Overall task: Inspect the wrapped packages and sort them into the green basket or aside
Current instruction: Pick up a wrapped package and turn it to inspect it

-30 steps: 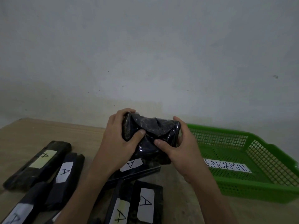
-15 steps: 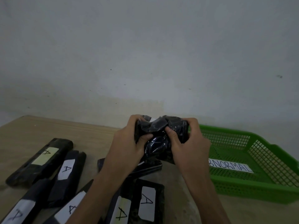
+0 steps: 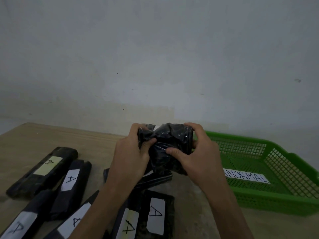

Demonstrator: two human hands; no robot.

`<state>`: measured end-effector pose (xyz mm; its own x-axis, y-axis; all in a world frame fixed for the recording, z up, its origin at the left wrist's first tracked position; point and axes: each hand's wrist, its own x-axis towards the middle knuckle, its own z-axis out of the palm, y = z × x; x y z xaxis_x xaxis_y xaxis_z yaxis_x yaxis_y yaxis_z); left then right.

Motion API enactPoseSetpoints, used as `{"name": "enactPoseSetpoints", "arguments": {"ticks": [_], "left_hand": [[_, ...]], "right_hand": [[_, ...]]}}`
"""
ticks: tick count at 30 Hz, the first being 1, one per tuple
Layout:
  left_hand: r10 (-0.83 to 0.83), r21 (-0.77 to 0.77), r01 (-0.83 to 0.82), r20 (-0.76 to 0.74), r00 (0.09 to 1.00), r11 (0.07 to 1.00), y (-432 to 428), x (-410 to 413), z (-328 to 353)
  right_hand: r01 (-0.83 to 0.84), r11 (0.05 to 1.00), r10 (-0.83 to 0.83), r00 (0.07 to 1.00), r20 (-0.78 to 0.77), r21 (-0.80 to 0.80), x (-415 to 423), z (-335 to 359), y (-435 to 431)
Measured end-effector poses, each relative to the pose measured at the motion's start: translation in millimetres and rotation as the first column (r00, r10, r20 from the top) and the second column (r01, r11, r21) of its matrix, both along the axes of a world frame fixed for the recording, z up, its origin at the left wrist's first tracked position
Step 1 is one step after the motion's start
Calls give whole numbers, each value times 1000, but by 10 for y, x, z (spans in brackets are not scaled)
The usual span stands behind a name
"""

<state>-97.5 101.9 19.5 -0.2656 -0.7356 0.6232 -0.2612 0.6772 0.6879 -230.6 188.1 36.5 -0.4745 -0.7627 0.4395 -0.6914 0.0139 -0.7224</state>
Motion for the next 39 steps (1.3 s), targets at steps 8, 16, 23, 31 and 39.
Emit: {"name": "enactPoseSetpoints", "arguments": {"ticks": [8,16,23,31,39], "left_hand": [[16,31,-13,-101,995,999,-83,110,55],[40,49,-37,-81,996,998,-128,78,1],[30,388,-3,-65,997,922,-319,217,6],[-140,511,347,-399,906,786,-294,258,99],[-426,277,548,-396,814,790,-176,181,47]], "right_hand": [[-66,998,65,996,-56,-20,87,-33,-45],[-4,998,-5,986,-168,-56,136,-24,-24],[-262,927,311,937,-160,267,-103,103,146],[-365,922,370,929,-16,130,-251,116,188],[-299,954,301,944,138,-39,-238,136,163]]}}
